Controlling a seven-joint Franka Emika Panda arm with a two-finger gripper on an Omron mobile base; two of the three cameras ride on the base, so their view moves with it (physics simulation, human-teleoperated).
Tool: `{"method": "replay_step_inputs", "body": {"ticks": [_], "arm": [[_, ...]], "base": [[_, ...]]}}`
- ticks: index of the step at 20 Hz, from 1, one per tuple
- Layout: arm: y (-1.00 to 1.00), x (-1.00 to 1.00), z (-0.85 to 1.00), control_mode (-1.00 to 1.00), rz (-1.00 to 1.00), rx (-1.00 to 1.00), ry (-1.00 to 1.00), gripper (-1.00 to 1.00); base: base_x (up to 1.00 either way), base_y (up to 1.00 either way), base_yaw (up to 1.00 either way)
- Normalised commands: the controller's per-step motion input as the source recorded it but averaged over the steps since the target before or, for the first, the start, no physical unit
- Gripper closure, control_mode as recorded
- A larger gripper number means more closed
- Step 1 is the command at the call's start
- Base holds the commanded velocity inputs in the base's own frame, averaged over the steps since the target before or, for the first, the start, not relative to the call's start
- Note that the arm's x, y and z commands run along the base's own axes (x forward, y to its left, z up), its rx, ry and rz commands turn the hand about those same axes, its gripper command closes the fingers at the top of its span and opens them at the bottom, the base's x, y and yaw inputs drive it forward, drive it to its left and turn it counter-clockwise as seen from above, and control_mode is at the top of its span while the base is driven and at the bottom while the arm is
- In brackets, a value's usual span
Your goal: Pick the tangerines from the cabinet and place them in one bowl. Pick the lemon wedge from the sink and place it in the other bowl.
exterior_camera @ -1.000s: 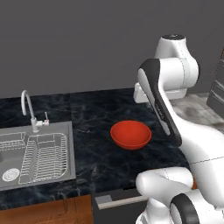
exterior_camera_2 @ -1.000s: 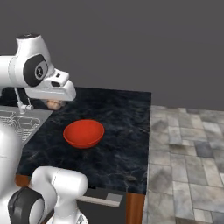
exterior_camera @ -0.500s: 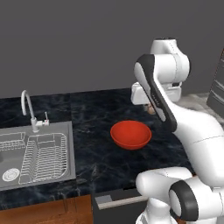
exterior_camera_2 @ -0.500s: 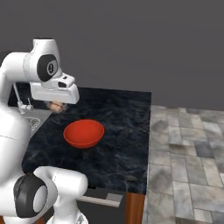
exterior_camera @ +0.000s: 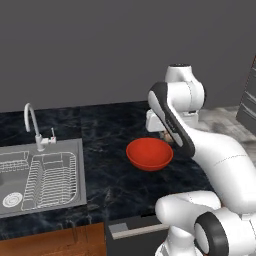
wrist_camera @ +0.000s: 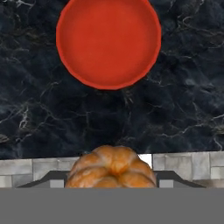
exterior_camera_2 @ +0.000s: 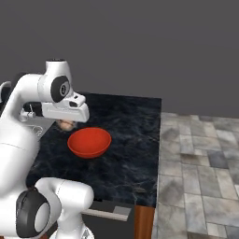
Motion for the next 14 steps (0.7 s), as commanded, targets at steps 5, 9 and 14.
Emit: {"method": "replay_step_inputs", "body": {"ticks": [5,9,14], "arm": [[0.0,0.57,-0.36,-1.0,0.0,0.0,0.0,1.0],[0.0,0.48,-0.33,-1.0,0.0,0.0,0.0,1.0],[0.0,0.4,-0.39,-1.0,0.0,0.0,0.0,1.0]], "base": [[0.0,0.0,0.0],[0.0,0.0,0.0],[0.0,0.0,0.0]]}}
